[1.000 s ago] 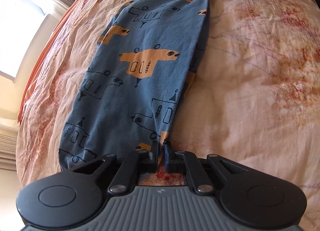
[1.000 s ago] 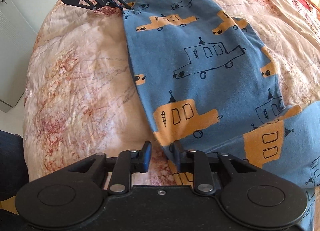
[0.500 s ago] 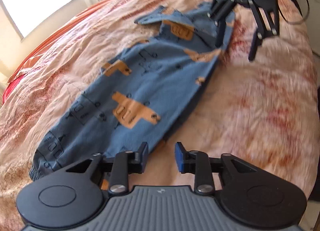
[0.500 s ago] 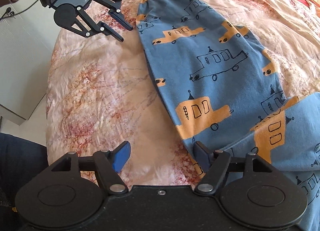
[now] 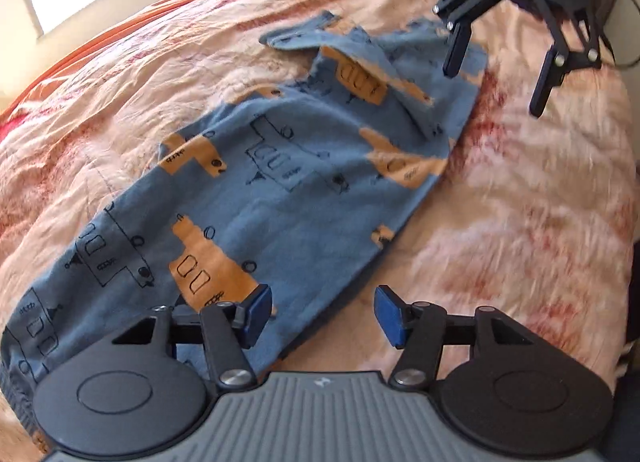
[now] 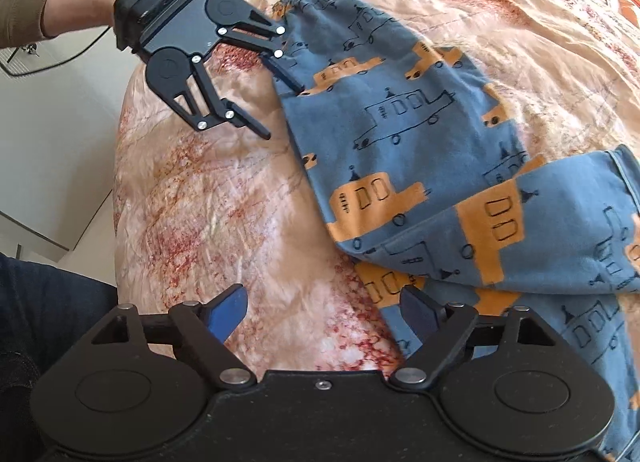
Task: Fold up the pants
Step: 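Open both tools and release the pants, then grasp the leg cuffs with the right tool and lift them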
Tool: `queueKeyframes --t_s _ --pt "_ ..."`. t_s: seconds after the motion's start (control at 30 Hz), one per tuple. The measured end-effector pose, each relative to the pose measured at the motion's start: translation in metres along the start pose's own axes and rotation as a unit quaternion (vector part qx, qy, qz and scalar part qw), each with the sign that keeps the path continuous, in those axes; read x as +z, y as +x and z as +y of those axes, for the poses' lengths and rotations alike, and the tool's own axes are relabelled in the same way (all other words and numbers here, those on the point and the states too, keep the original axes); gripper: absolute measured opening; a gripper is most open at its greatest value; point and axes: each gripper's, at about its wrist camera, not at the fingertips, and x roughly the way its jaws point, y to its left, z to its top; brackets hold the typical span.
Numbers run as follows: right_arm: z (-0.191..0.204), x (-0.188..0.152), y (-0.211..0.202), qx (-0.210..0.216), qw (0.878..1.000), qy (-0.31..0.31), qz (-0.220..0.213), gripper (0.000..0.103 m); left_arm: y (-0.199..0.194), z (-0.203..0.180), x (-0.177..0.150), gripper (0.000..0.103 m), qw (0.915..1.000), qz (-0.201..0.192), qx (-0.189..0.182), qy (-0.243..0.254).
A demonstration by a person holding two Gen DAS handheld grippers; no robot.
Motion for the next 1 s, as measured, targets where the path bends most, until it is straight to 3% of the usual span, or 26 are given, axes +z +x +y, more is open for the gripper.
queueKeyframes --t_s 0.13,0.33,0.43,0.6,0.77,0.9,0.97,1.0 --pt "-0.045 0.015 -0.026 -0.04 0.999 -0.001 -0.014 0.088 0.007 0.0 0.035 0.071 0.9969 -0.037 -0.027 -0.063" --pt "-0.117 0.059 -0.045 -0.12 0.99 -0.071 -0.002 0.093 0.042 -0.013 0.093 0.074 0.9869 -0.076 -0.08 -0.117" --pt "-0.149 0.081 -0.036 -0.118 0.987 -0.103 0.031 0.091 0.061 -0.02 0.113 0.065 0.9815 -0.069 -0.099 -0.149" --pt "-0.182 0.114 -0.014 -0.11 0.979 -0.15 0.077 0.078 0.077 -0.03 0.121 0.065 0.9765 -0.062 -0.114 -0.172" --pt "-0.202 0.131 0.013 -0.101 0.969 -0.179 0.138 0.049 0.082 -0.031 0.115 0.065 0.9762 -0.051 -0.111 -0.18" --pt "-0.213 0.132 0.03 -0.087 0.967 -0.177 0.164 0.045 0.081 -0.029 0.112 0.065 0.9752 -0.046 -0.11 -0.187" --pt "-0.214 0.13 0.037 -0.073 0.965 -0.179 0.178 0.005 0.081 -0.028 0.112 0.065 0.9754 -0.044 -0.108 -0.187" --pt "-0.212 0.127 0.038 -0.071 0.962 -0.189 0.183 0.005 0.08 -0.028 0.112 0.065 0.9756 -0.044 -0.106 -0.187"
